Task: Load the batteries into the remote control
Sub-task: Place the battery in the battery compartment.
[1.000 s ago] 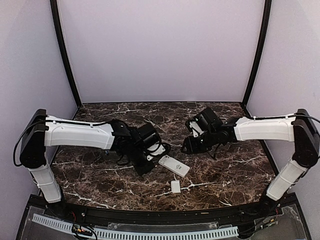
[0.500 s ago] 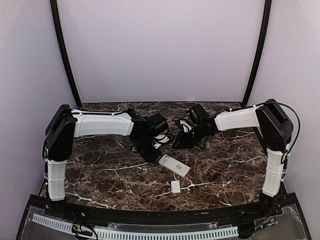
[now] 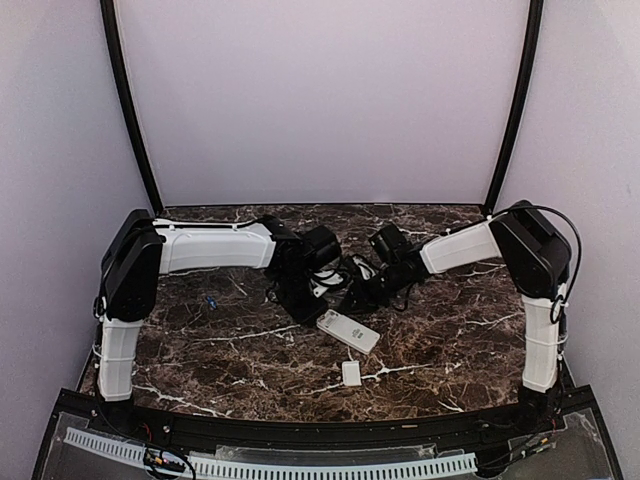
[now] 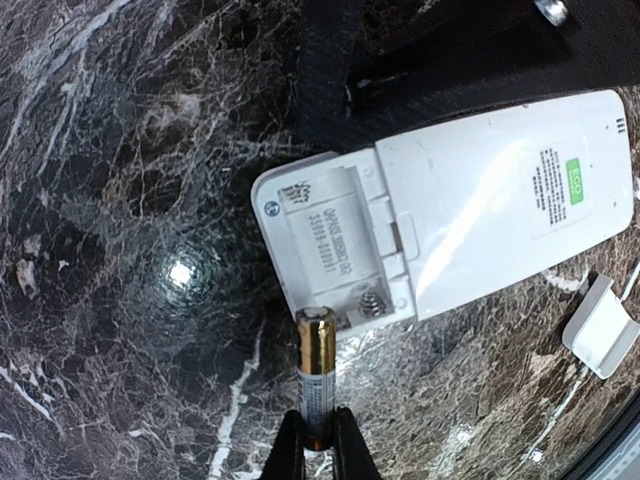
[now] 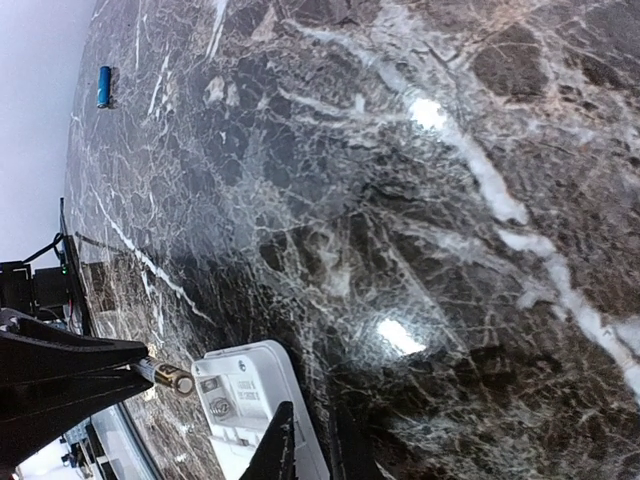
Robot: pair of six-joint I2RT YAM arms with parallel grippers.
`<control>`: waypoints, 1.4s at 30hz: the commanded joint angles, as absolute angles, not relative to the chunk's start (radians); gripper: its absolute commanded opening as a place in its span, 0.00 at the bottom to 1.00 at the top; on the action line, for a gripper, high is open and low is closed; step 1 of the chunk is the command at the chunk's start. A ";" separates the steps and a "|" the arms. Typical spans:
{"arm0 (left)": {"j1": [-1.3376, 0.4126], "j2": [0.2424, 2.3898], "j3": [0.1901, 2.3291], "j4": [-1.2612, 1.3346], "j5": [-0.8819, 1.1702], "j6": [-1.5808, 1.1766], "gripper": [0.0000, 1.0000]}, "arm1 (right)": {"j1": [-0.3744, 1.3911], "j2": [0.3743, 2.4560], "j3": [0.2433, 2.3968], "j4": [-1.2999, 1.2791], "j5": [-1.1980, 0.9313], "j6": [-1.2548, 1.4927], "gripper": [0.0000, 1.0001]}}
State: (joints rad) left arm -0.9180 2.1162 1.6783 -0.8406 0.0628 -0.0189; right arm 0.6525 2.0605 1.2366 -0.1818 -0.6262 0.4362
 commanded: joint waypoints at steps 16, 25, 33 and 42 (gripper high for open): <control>-0.911 2.169 1.791 -0.978 0.215 -0.263 0.00 | 0.693 2.022 1.190 -0.106 -0.557 0.560 0.10; -0.910 2.166 1.748 -0.953 0.257 -0.455 0.00 | 0.696 1.996 1.186 -0.104 -0.517 0.584 0.09; -0.906 2.173 1.742 -0.919 0.221 -0.508 0.00 | 0.711 2.003 1.189 -0.092 -0.520 0.589 0.10; -0.902 2.199 1.778 -0.934 0.205 -0.540 0.00 | 0.722 2.005 1.191 -0.089 -0.516 0.592 0.10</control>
